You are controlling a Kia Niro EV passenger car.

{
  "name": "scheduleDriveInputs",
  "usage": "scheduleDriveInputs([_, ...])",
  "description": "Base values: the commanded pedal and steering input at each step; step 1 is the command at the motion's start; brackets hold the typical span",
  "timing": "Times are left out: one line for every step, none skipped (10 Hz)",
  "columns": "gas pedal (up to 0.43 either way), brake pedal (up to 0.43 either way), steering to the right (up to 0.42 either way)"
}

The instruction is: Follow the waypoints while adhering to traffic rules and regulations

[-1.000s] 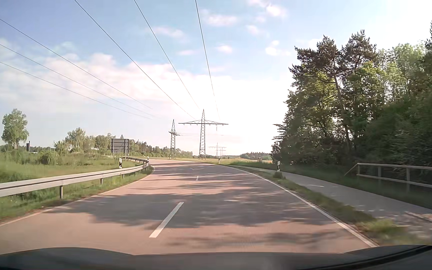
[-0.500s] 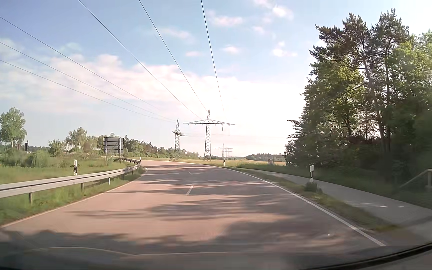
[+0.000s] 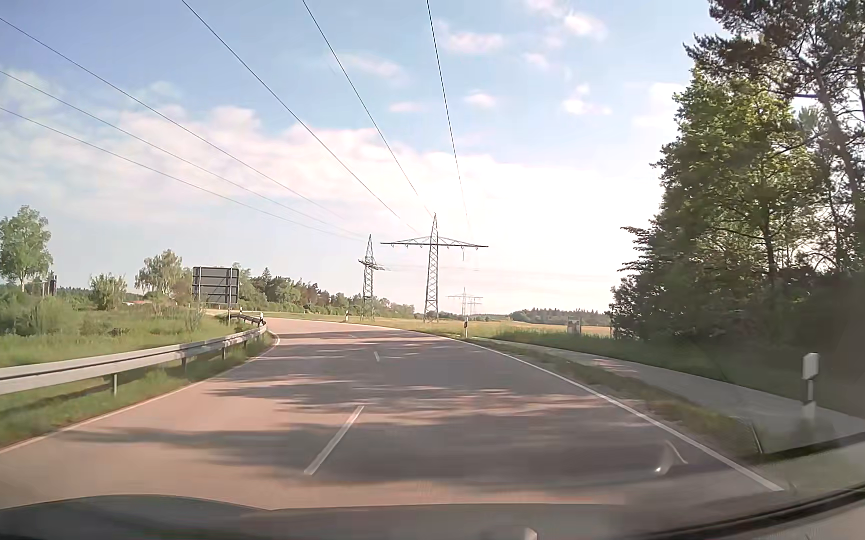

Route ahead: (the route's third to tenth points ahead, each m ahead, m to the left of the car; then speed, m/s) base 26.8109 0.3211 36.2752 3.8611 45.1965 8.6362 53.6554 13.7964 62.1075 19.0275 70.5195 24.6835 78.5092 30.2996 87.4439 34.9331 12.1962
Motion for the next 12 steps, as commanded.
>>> scheduleDriveInputs([0.157, 0.0, -0.027])
scheduleDriveInputs([0.157, 0.0, -0.028])
scheduleDriveInputs([0.157, 0.0, -0.033])
scheduleDriveInputs([0.157, 0.0, -0.037])
scheduleDriveInputs([0.157, 0.0, -0.038])
scheduleDriveInputs([0.157, 0.0, -0.04])
scheduleDriveInputs([0.157, 0.0, -0.04])
scheduleDriveInputs([0.157, 0.0, -0.039])
scheduleDriveInputs([0.157, 0.0, -0.039])
scheduleDriveInputs([0.157, 0.0, -0.039])
scheduleDriveInputs([0.157, 0.0, -0.039])
scheduleDriveInputs([0.157, 0.0, -0.039])
